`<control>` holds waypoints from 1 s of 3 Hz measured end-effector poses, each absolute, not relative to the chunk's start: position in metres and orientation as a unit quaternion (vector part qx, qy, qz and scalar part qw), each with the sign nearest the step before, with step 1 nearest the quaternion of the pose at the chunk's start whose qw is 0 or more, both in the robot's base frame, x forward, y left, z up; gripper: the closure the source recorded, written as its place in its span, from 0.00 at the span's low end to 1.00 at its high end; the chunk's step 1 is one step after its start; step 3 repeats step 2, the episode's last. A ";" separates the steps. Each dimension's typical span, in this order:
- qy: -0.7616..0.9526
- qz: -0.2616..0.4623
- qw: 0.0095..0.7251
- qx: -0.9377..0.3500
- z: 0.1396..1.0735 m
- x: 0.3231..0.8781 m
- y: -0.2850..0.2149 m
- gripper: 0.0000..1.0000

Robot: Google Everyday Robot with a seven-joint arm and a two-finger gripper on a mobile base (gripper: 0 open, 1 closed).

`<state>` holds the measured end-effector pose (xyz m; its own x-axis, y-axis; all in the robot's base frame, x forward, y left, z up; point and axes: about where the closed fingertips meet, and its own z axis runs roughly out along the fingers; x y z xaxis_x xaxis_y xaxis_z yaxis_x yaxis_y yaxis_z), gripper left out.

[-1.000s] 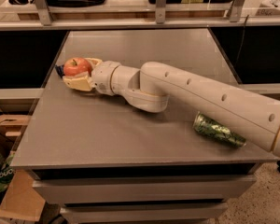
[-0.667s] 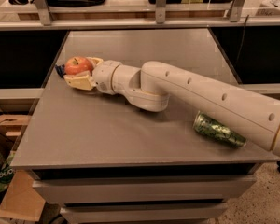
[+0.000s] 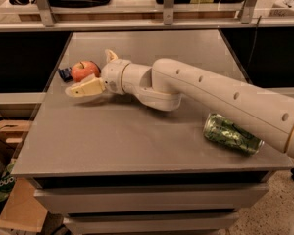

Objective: Move apple near rxbar blueberry

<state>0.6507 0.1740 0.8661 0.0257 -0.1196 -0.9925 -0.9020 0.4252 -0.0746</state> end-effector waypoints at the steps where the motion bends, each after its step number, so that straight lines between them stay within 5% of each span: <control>1: 0.613 0.340 0.579 -0.417 0.869 0.654 0.169 0.00; 3: 0.612 0.347 0.576 -0.416 0.872 0.656 0.166 0.00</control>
Offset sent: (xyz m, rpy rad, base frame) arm 0.0101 -0.0180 0.0084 0.0180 0.0322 0.0191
